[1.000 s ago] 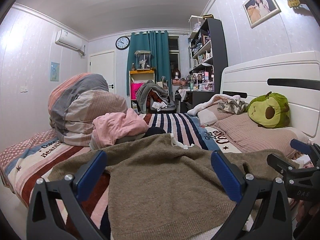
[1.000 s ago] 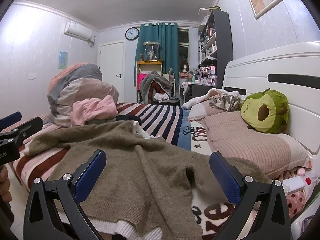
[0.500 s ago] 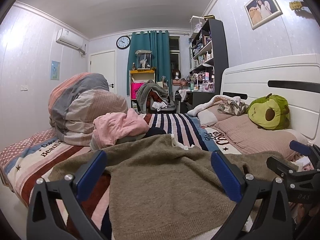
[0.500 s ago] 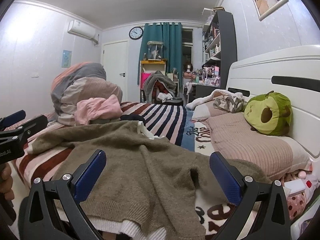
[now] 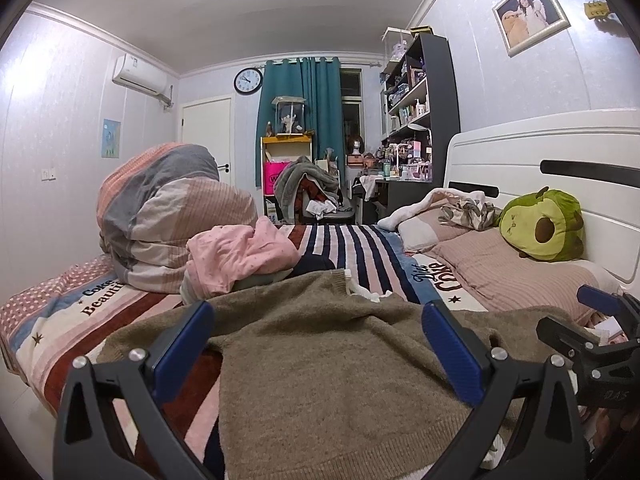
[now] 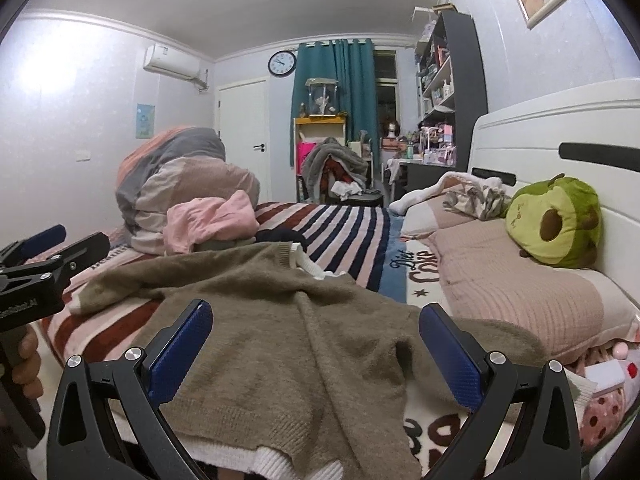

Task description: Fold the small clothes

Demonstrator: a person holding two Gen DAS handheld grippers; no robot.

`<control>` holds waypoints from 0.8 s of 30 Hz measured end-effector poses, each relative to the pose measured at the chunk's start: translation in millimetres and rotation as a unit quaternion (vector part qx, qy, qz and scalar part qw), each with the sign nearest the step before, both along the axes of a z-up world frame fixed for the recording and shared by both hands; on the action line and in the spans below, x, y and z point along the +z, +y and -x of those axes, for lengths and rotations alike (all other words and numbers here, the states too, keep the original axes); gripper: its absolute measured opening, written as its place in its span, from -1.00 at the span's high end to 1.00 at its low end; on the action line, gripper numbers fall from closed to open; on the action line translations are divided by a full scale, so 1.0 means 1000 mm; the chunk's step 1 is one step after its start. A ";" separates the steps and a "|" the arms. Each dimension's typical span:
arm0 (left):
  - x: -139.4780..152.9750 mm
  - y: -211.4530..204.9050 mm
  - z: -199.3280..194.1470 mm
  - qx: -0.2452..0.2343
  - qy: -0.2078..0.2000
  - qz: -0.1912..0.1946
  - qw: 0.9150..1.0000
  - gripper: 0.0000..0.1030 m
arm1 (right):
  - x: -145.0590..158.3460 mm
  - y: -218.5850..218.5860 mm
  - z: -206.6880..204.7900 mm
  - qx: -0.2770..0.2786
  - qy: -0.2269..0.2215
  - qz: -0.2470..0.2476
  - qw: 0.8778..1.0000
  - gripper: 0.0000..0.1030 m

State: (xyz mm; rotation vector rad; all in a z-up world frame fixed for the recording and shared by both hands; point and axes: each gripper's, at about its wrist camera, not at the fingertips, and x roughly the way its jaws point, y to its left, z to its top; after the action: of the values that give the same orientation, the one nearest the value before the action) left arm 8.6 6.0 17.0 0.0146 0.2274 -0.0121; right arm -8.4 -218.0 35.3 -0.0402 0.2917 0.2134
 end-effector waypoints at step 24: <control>-0.068 0.215 -0.093 0.136 0.111 0.055 0.983 -0.98 | -0.025 0.036 -0.078 0.028 0.080 0.020 0.996 -0.99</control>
State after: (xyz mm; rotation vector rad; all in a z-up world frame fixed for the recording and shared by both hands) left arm 101.5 221.0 -50.5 -0.1297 0.4506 0.2477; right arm 69.9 -182.2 10.2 -0.0711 0.4541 0.2673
